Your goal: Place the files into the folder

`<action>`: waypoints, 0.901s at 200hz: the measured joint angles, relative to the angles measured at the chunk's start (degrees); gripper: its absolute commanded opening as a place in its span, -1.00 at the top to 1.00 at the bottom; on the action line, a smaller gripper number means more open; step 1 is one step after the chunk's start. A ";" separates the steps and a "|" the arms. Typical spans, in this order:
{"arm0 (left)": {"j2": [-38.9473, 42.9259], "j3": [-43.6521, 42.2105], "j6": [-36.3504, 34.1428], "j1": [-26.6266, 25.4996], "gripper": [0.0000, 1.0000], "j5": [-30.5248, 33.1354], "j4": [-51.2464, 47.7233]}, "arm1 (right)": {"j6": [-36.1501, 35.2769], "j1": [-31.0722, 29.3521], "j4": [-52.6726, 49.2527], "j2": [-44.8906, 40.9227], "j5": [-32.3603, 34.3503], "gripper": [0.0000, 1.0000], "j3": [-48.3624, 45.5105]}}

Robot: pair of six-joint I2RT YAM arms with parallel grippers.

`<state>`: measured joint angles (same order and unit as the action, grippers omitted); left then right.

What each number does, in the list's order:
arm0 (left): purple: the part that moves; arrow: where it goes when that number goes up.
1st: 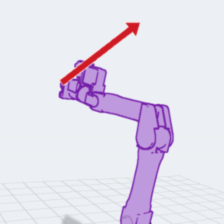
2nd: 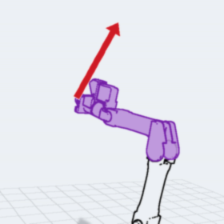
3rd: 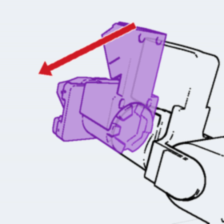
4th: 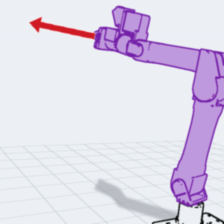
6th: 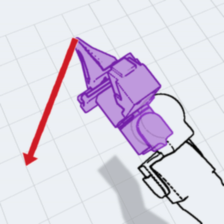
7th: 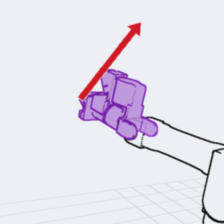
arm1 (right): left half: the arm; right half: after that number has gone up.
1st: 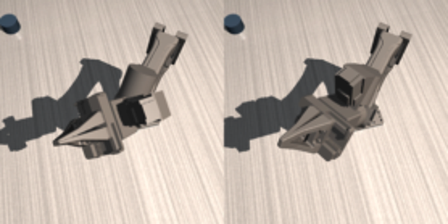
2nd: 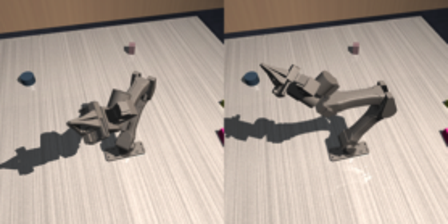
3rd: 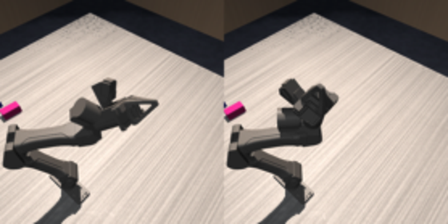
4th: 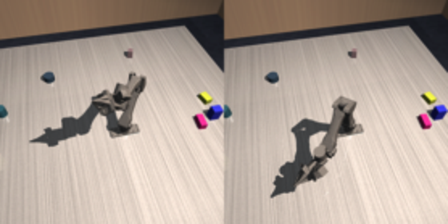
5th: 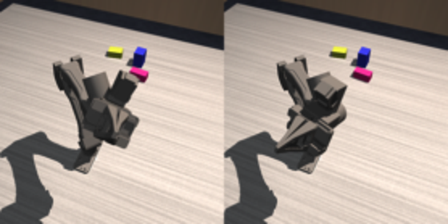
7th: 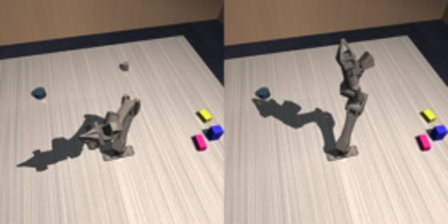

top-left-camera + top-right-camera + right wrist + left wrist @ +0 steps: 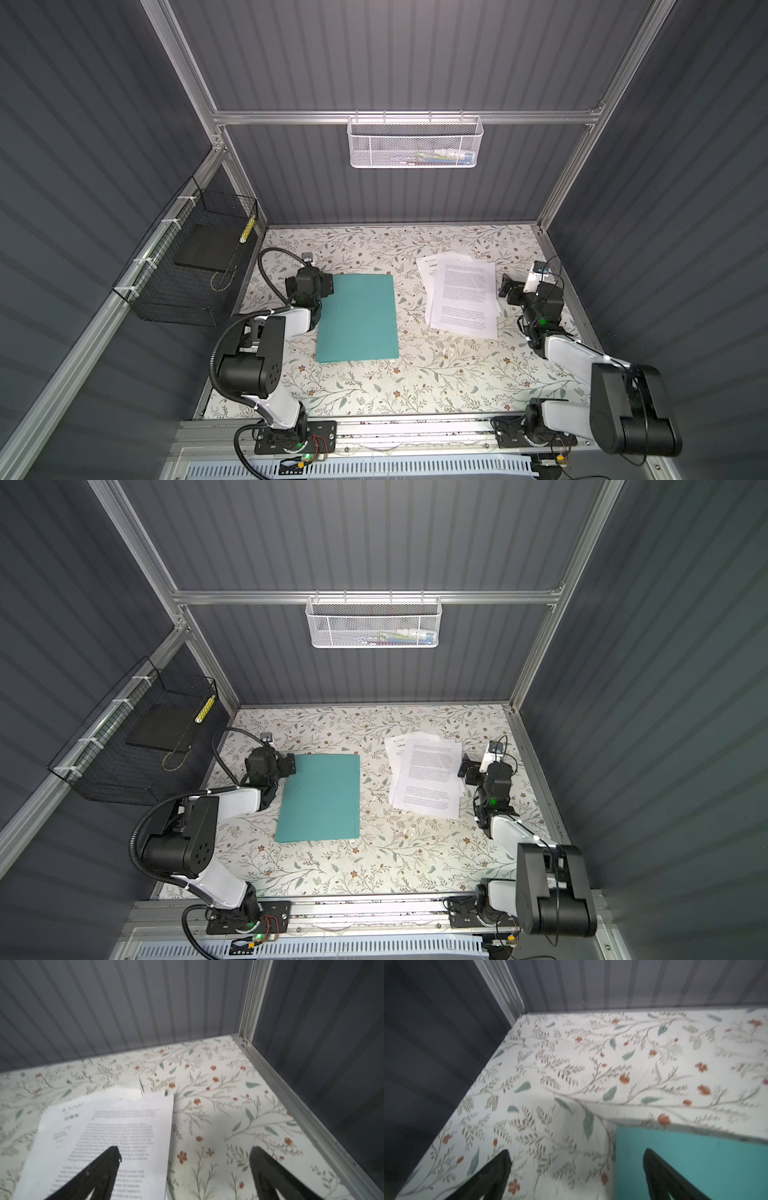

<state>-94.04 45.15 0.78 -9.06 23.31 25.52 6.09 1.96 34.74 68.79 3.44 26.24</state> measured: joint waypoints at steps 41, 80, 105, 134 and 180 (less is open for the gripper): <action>7.32 4.87 10.29 -4.52 -0.99 3.69 -20.46 | 4.59 -8.74 -14.25 -8.13 1.36 -0.98 5.22; 17.73 4.94 18.82 -5.53 -0.99 0.57 -33.57 | 6.97 -15.47 -27.52 -8.37 -0.85 -0.98 9.35; 21.29 4.15 21.16 -5.73 -0.99 -1.99 -38.34 | 8.15 -16.24 -31.08 -8.31 -4.76 -0.98 9.53; 28.72 -0.87 23.47 -5.92 -0.99 -7.30 -40.37 | 12.02 -17.33 -28.98 -8.74 -8.41 -0.98 7.28; 33.29 -1.66 33.00 -7.23 -1.00 -17.38 -43.04 | 20.70 -18.58 -30.29 -5.18 -20.57 -0.98 8.83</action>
<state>-60.75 43.48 33.78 -16.29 5.93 -17.52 26.79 -16.62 4.45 63.61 -17.12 35.07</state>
